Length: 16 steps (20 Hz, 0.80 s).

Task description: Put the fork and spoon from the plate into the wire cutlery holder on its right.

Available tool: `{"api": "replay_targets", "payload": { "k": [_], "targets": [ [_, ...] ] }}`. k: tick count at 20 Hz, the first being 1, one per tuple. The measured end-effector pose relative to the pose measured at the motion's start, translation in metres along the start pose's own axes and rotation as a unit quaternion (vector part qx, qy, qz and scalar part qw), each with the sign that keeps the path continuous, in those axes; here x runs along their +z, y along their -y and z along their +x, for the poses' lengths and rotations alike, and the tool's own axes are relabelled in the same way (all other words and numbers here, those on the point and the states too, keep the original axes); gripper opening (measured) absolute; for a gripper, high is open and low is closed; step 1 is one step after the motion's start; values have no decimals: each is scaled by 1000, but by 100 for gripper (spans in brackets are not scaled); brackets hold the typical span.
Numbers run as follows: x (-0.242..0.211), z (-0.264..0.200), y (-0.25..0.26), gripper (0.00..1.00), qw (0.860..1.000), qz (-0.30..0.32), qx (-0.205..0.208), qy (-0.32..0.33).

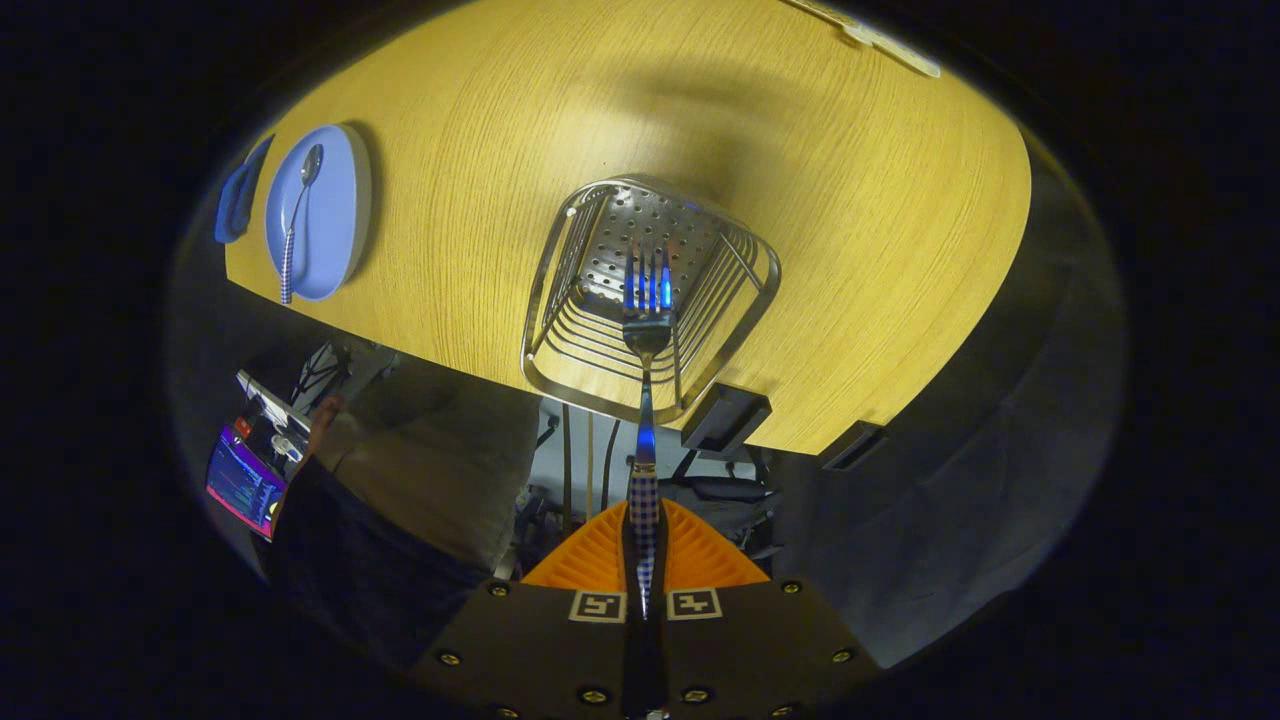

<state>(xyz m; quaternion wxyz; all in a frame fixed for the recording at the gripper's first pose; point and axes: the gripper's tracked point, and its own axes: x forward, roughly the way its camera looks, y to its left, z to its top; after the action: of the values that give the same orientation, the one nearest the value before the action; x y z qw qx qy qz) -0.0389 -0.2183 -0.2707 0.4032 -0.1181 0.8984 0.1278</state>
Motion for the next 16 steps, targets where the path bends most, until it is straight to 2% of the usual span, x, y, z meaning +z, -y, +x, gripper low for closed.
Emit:
{"api": "replay_targets", "payload": {
  "k": [7, 13, 16],
  "targets": [
    [22, -4, 2, 1, 1000, 6, 0, -29],
    [40, -4, 3, 1, 999, 4, -18, -40],
    [38, 1, 5, 5, 999, 7, -23, -46]
  ]
}}
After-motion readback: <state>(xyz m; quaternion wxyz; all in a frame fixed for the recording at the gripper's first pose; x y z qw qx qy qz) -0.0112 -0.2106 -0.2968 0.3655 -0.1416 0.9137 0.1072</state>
